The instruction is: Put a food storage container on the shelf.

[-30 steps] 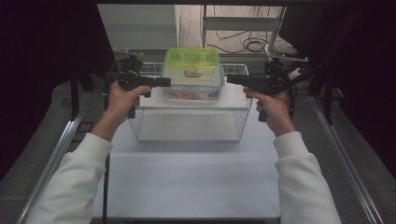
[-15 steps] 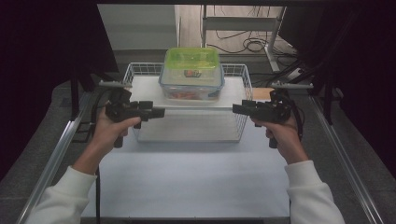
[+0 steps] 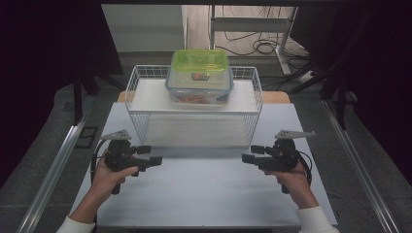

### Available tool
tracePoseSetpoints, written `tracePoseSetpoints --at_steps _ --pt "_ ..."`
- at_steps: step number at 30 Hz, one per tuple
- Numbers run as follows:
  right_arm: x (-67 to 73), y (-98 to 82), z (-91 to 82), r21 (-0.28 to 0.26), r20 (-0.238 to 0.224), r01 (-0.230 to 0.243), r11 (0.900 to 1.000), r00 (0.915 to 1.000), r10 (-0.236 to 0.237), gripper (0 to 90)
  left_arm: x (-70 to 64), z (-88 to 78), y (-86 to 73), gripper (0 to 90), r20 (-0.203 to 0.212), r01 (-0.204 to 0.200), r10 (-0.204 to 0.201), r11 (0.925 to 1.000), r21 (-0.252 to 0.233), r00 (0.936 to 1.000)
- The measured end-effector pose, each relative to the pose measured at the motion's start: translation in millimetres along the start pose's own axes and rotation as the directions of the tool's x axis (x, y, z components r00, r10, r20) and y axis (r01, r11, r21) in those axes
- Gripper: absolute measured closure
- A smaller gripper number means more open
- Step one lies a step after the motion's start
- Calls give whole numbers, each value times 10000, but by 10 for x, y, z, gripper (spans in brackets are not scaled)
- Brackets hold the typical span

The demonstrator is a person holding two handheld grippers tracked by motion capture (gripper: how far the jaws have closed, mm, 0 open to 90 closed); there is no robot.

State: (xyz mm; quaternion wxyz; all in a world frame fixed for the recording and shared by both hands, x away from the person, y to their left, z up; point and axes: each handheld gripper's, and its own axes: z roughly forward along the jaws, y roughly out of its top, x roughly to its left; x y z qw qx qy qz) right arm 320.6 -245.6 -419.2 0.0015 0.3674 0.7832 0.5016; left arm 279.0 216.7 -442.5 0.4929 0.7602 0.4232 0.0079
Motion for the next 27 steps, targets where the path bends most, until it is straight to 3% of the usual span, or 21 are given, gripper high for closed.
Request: tracePoseSetpoints --at_steps 9,13,27 --pt "-73 -417 183 802 67 -317 9963 9995 313 331 73 223 -371 218 -171 321 -309 9968 733 9994" --pt "-124 -541 265 1312 229 -414 9905 9990 388 329 66 261 -433 211 -433 181 -137 9945 1035 9990" --pt "-123 -565 244 931 278 -400 9949 9989 375 318 93 269 -464 194 -505 330 -276 9934 1101 9983"
